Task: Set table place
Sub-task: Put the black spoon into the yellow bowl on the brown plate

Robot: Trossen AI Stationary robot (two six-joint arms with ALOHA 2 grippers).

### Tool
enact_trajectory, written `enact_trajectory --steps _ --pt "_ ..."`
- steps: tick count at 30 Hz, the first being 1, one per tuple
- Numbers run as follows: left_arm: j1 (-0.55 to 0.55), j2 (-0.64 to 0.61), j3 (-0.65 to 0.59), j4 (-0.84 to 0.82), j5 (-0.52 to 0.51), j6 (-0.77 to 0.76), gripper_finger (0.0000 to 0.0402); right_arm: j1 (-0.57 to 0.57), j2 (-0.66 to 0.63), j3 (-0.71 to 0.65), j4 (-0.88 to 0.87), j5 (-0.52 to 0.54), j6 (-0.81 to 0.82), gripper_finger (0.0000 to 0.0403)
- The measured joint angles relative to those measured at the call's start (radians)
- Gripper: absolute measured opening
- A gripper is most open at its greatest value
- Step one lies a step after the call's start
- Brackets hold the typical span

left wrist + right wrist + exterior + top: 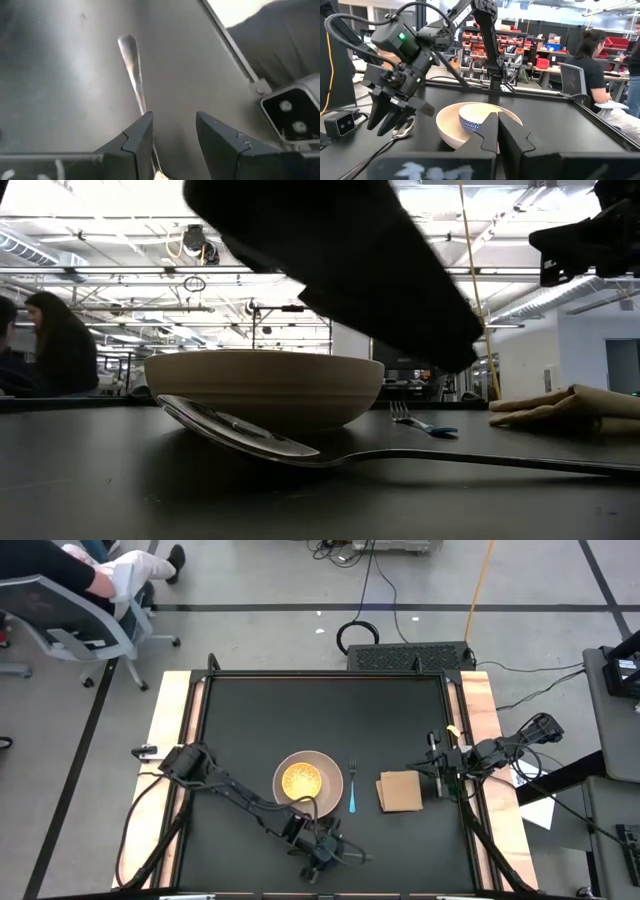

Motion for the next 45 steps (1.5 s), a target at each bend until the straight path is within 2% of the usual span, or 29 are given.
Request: enact_trajectory --steps 29,33,41,45 --pt "0.005 0.078 0.002 -0.006 -0.057 0.004 0.0153 0.000 0.000 -0.001 0.014 0.000 -0.003 0.0000" --pt "0.004 0.079 0.002 0.003 -0.045 0.003 0.0125 0.000 0.000 -0.001 0.016 0.000 -0.005 0.0000" --pt "0.003 0.081 0.001 0.014 0.023 -0.007 0.0015 0.000 0.000 -0.001 0.020 0.000 -0.006 0.0000" --pt "-0.004 0.081 0.001 0.014 0.027 -0.004 0.0017 0.000 0.000 -0.001 0.020 0.000 -0.006 0.0000"
